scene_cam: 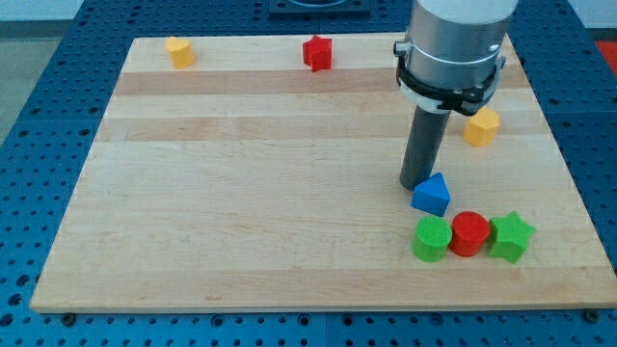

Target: Push the hexagon to the top right of the red circle

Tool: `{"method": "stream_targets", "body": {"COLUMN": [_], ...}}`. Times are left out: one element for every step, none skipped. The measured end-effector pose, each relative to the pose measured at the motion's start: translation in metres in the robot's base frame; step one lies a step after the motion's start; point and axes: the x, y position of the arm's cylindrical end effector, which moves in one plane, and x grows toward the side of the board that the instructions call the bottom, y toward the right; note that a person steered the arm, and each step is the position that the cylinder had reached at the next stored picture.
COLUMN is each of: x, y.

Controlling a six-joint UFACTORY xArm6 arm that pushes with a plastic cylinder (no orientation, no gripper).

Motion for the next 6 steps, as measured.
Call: {"method": "stream_targets", "body": {"x": [0.009, 0.015, 0.016, 0.008, -0.022, -0.052], "y": [0.0, 0.0, 0.0, 0.0, -0.006, -0.012]}}
